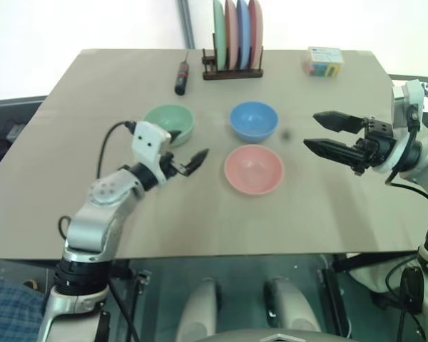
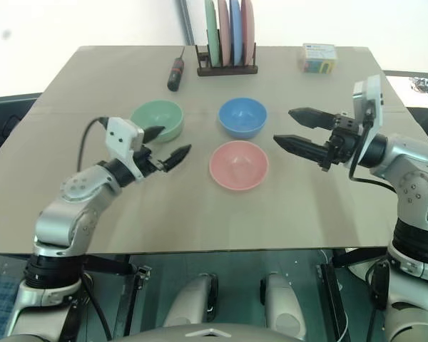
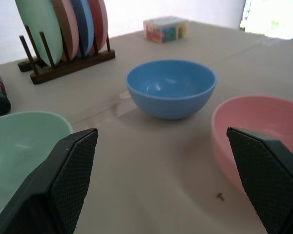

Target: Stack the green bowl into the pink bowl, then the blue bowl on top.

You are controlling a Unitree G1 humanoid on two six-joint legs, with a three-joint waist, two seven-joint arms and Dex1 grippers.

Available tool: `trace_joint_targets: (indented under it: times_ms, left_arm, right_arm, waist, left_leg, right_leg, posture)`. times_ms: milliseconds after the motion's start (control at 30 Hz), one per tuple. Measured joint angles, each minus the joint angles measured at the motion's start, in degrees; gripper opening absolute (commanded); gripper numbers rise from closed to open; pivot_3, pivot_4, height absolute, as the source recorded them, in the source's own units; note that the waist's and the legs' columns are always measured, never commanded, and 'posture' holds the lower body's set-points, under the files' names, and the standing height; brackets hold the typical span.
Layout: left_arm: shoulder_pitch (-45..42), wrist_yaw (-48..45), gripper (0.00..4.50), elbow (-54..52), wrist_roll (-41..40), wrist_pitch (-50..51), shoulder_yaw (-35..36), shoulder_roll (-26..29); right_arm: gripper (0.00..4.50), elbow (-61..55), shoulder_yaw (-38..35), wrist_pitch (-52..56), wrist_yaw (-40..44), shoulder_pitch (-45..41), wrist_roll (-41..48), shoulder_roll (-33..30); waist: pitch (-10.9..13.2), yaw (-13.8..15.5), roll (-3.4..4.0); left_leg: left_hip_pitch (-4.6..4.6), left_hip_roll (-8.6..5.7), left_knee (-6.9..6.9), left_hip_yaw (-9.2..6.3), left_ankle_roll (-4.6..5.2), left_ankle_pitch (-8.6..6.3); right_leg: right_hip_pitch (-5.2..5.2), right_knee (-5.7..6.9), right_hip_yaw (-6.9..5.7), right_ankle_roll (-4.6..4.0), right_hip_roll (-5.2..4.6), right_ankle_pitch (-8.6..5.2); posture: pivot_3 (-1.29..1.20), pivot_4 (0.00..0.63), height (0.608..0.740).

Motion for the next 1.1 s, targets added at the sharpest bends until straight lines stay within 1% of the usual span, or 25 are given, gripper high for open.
trace_joint_targets:
  times_ms: [67,133,167,267,333,367,433,467,500,533,567,600,633,667,700,800,833,867,900,1000,1100]
  left_arm:
    - [-0.77,-0.14,4.5,1.77,0.86,-0.35,0.24,0.51]
    - [-6.87,-2.69,4.5,14.98,6.06,-4.96,-3.63,0.99]
    - [-8.32,-3.45,4.5,19.7,8.07,-6.85,-4.31,0.86]
    - [-10.1,-4.81,4.5,24.67,10.27,-9.75,-6.11,0.25]
    - [-13.52,-6.72,4.5,32.57,13.26,-13.14,-8.58,-1.22]
    - [-13.82,-6.85,4.5,33.47,13.49,-13.45,-8.8,-1.41]
    - [-15.74,-7.41,4.5,38.99,15.41,-15.87,-10.31,-2.37]
    - [-17.97,-8.3,4.11,42.69,16.76,-18.45,-10.72,-2.89]
    - [-18.19,-8.42,4.01,42.97,16.98,-18.69,-10.74,-2.88]
    - [-19.01,-8.75,3.77,44.5,17.84,-19.81,-10.98,-2.93]
    - [-19.79,-9.16,3.43,46.01,18.5,-20.89,-11.28,-3.04]
    - [-20.7,-9.44,2.84,47.6,19.23,-22.28,-11.63,-3.33]
    - [-21.22,-9.7,2.6,48.65,19.7,-23.17,-11.75,-3.51]
    - [-21.74,-9.86,1.93,49.84,20.03,-23.9,-11.76,-3.67]
    - [-22.08,-10.03,1.79,50.69,20.22,-24.4,-11.76,-3.68]
    - [-23.02,-10.47,0.72,52.06,20.93,-26.14,-11.51,-3.63]
    - [-23.31,-10.47,0.57,52.09,20.99,-26.36,-11.44,-3.57]
    - [-24.04,-10.54,0.24,52.23,21.08,-26.76,-11.09,-3.41]
    - [-24.31,-10.55,0.05,52.29,21.15,-27.28,-10.52,-3.33]
    - [-24.54,-12.12,0.05,52.04,21.21,-27.34,-10.38,-3.08]
    - [-24.4,-15.7,0.05,48.93,21.04,-26.87,-10.53,-3.29]
  right_arm:
    - [4.4,0.0,-0.01,-0.25,-0.07,0.25,0.15,-0.09]
    - [4.4,-0.08,-0.07,-2.02,-1.59,2.1,0.83,-1.0]
    - [4.4,-0.11,0.12,-2.46,-2.22,2.44,1.19,-1.18]
    - [4.4,-0.11,0.17,-3.17,-3.05,2.91,1.24,-2.09]
    - [4.4,-0.11,0.57,-4.49,-4.04,3.06,1.32,-3.12]
    - [4.4,-0.11,0.64,-4.63,-4.17,3.05,1.35,-3.13]
    - [4.4,-0.11,0.77,-4.93,-4.83,3.21,1.87,-3.41]
    - [4.5,-0.11,0.96,-5.27,-5.13,3.28,2.21,-4.28]
    - [4.5,-0.11,0.99,-5.34,-5.19,3.26,2.26,-4.38]
    - [4.5,-0.12,1.03,-5.64,-5.46,3.3,2.4,-4.72]
    - [4.5,-0.11,1.06,-5.97,-5.72,3.36,2.56,-5.0]
    - [4.5,-0.11,1.05,-6.18,-5.94,3.46,2.87,-5.42]
    - [4.5,-0.12,1.05,-6.25,-6.0,3.51,3.16,-5.66]
    - [4.5,-0.12,1.05,-6.31,-6.05,3.71,3.54,-5.95]
    - [4.5,-0.12,1.05,-6.34,-6.08,3.97,3.77,-6.25]
    - [4.5,-0.12,1.05,-6.5,-6.35,4.95,4.57,-6.58]
    - [4.5,-0.12,1.05,-6.54,-6.45,4.96,4.68,-6.61]
    - [4.5,-0.12,1.05,-6.68,-6.65,4.96,4.83,-6.86]
    - [4.5,-0.12,1.05,-6.95,-6.78,4.97,4.95,-7.08]
    - [4.5,-0.12,1.05,-7.43,-7.17,5.02,5.39,-7.71]
    - [4.5,-0.02,1.06,-7.56,-7.2,5.06,5.85,-8.1]
  waist:
    - [0.0,-0.23,0.0]
    - [0.01,-0.31,0.0]
    - [0.01,-0.54,0.0]
    - [0.01,-0.49,0.0]
    - [0.01,-0.26,-0.01]
    - [0.01,-0.25,-0.01]
    - [0.01,-0.26,-0.01]
    - [0.01,-0.18,-0.02]
    - [0.01,-0.18,-0.02]
    - [0.01,-0.21,-0.02]
    - [0.01,-0.2,-0.02]
    - [0.01,-0.2,-0.02]
    - [0.01,-0.21,-0.02]
    - [0.01,-0.26,-0.02]
    - [0.01,-0.32,-0.02]
    - [0.01,-0.33,-0.02]
    - [0.01,-0.31,-0.02]
    - [0.01,-0.28,-0.02]
    - [0.01,-0.22,-0.02]
    - [0.01,-0.22,-0.02]
    - [0.02,-0.04,-0.03]
  left_leg:
    - [-0.02,0.0,0.0,0.03,0.0,0.0]
    - [-0.02,-0.02,-0.01,0.02,0.0,0.0]
    - [-0.03,-0.01,-0.02,0.05,0.0,0.0]
    - [-0.08,-0.01,-0.04,0.05,0.0,0.0]
    - [-0.08,-0.02,-0.04,0.02,0.0,0.0]
    - [-0.08,-0.02,-0.04,0.03,0.0,0.0]
    - [-0.08,-0.02,-0.03,0.03,0.0,0.0]
    - [-0.08,-0.02,-0.03,0.02,0.0,0.0]
    - [-0.08,-0.02,-0.03,0.02,0.0,0.0]
    - [-0.06,-0.02,-0.03,0.03,0.0,0.0]
    - [-0.07,-0.02,-0.03,0.03,0.0,0.0]
    - [-0.07,-0.02,-0.03,0.03,0.0,0.0]
    - [-0.07,-0.02,-0.03,0.03,0.0,0.0]
    - [-0.07,-0.02,-0.03,0.03,0.0,0.0]
    - [-0.07,-0.02,-0.03,0.03,0.0,0.0]
    - [-0.06,-0.02,-0.03,0.03,0.0,0.0]
    - [-0.06,-0.02,-0.02,0.03,0.0,0.0]
    - [-0.04,-0.02,0.0,0.03,0.0,0.0]
    - [-0.03,-0.02,0.01,0.03,0.0,0.0]
    - [-0.05,-0.02,0.01,0.02,0.0,0.0]
    - [-0.11,-0.02,0.01,0.01,0.0,0.0]
  right_leg:
    - [-0.01,-0.03,0.04,0.0,0.0,0.0]
    - [-0.02,-0.02,0.02,0.0,-0.01,0.01]
    - [-0.05,-0.02,0.06,0.0,-0.01,0.01]
    - [-0.07,-0.05,0.06,0.0,-0.02,0.01]
    - [-0.05,-0.04,0.03,0.0,-0.03,0.01]
    - [-0.06,-0.04,0.03,0.01,-0.03,0.01]
    - [-0.06,-0.04,0.04,0.01,-0.03,0.01]
    - [-0.06,-0.02,0.03,0.01,-0.03,0.01]
    - [-0.06,-0.02,0.03,0.01,-0.03,0.01]
    - [-0.04,-0.01,0.04,0.01,-0.03,0.01]
    - [-0.05,-0.02,0.04,0.01,-0.03,0.01]
    - [-0.04,-0.02,0.05,0.01,-0.03,0.01]
    - [-0.05,-0.02,0.05,0.01,-0.03,0.01]
    - [-0.05,-0.02,0.04,0.01,-0.03,0.01]
    - [-0.05,-0.02,0.05,0.01,-0.03,0.01]
    - [-0.05,0.0,0.05,0.01,-0.03,0.02]
    - [-0.05,0.02,0.05,0.02,-0.03,0.02]
    - [-0.04,0.04,0.05,0.02,-0.03,0.02]
    - [-0.02,0.04,0.05,0.03,-0.03,0.01]
    - [-0.02,0.02,0.05,0.02,-0.03,0.02]
    - [-0.04,0.0,0.03,0.01,-0.03,0.02]
  posture:
    - [0.0,0.15,0.74]
    - [0.0,0.15,0.74]
    - [0.0,0.15,0.74]
    - [0.0,0.15,0.74]
    - [0.0,0.15,0.74]
    - [0.0,0.15,0.74]
    - [0.0,0.15,0.74]
    - [0.0,0.15,0.74]
    - [0.0,0.15,0.74]
    - [0.0,0.15,0.74]
    - [0.0,0.15,0.74]
    - [0.0,0.15,0.74]
    - [0.0,0.15,0.74]
    - [0.0,0.15,0.74]
    - [0.0,0.15,0.74]
    - [0.0,0.15,0.74]
    - [0.0,0.15,0.74]
    - [0.0,0.15,0.74]
    - [0.0,0.15,0.74]
    - [0.0,0.15,0.74]
    - [0.0,0.15,0.74]
